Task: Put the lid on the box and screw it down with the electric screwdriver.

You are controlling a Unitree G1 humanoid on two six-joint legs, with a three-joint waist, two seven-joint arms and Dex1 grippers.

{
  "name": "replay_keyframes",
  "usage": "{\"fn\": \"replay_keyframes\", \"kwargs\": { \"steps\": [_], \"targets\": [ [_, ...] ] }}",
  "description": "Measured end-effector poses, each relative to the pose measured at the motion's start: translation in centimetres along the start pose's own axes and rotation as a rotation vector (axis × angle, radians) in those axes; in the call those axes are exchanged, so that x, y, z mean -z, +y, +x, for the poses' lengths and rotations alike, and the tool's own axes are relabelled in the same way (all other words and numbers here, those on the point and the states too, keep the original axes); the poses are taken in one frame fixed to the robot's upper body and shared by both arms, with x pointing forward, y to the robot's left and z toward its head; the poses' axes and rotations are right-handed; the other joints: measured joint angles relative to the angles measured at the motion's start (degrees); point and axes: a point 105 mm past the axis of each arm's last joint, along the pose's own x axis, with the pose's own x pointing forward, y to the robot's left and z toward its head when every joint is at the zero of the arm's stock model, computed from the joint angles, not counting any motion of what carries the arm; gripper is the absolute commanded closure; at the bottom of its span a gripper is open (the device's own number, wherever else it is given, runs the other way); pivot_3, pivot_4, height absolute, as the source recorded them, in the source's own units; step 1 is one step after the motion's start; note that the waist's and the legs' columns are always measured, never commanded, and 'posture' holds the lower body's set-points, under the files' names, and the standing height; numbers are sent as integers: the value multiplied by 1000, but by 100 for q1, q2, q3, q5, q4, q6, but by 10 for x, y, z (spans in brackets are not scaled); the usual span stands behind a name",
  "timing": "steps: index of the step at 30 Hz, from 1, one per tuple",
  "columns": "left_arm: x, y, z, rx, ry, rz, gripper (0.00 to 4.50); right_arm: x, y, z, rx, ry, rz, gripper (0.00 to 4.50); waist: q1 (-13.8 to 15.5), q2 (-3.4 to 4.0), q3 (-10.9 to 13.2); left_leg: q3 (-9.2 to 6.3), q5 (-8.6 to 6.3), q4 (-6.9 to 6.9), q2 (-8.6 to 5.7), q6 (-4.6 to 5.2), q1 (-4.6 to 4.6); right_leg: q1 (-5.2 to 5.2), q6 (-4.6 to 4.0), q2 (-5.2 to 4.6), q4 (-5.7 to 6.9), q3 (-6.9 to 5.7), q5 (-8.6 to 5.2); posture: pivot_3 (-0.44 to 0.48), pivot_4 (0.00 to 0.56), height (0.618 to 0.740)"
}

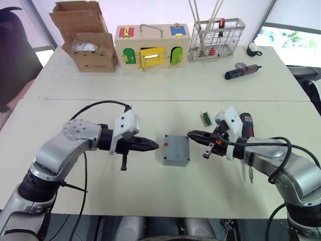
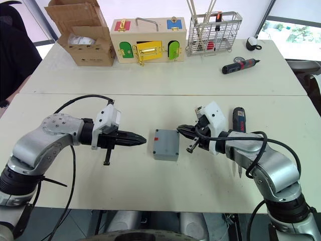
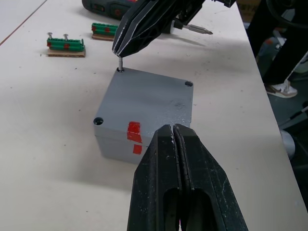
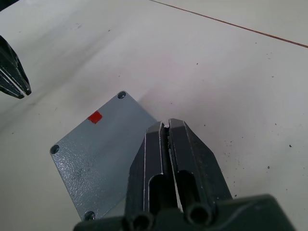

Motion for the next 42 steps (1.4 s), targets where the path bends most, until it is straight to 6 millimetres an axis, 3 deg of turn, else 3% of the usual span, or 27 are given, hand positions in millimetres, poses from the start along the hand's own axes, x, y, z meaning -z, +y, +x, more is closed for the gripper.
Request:
{"fn": "replay_keyframes", "kwargs": {
  "steps": [21, 24, 29, 33, 39, 42],
  "targets": [
    [0, 1, 2, -17, -15, -1, 4500, 10, -4, 4, 1, 36, -15, 4462, 4, 0, 0, 0, 0, 0, 0, 0, 0, 0, 0, 0, 0, -1, 0, 0, 150, 740],
    [1, 1, 3, -19, -17, -6, 4500, 9, -4, 5, -1, 33, -20, 3625, 4, 0, 0, 0, 0, 0, 0, 0, 0, 0, 0, 0, 0, -1, 0, 0, 150, 740],
    [0, 2, 5, -29, -26, 6, 4500, 0, -6, 6, -5, 5, -22, 1183, 1, 0, 0, 0, 0, 0, 0, 0, 0, 0, 0, 0, 0, 0, 0, 0, 150, 740],
    [0, 2, 5, -31, -27, 9, 4500, -3, -6, 4, -14, 0, -9, 60, 14, 0, 0, -1, 0, 0, 0, 0, 0, 0, 0, -1, -1, 0, 0, 0, 150, 740],
    [-1, 2, 6, -31, -35, 8, 4500, -8, -10, -4, -18, 4, -6, 25, 22, 0, 0, 0, 0, 0, 0, 0, 0, 0, 0, -1, -1, 0, 0, 0, 150, 740],
    [-3, 3, 9, -32, -56, 6, 4500, -25, -23, -13, 3, -68, 23, 25, 22, 0, 0, 2, 0, 1, 0, 0, 0, 1, 0, -1, -1, 0, 0, 0, 150, 740]
  ]
}}
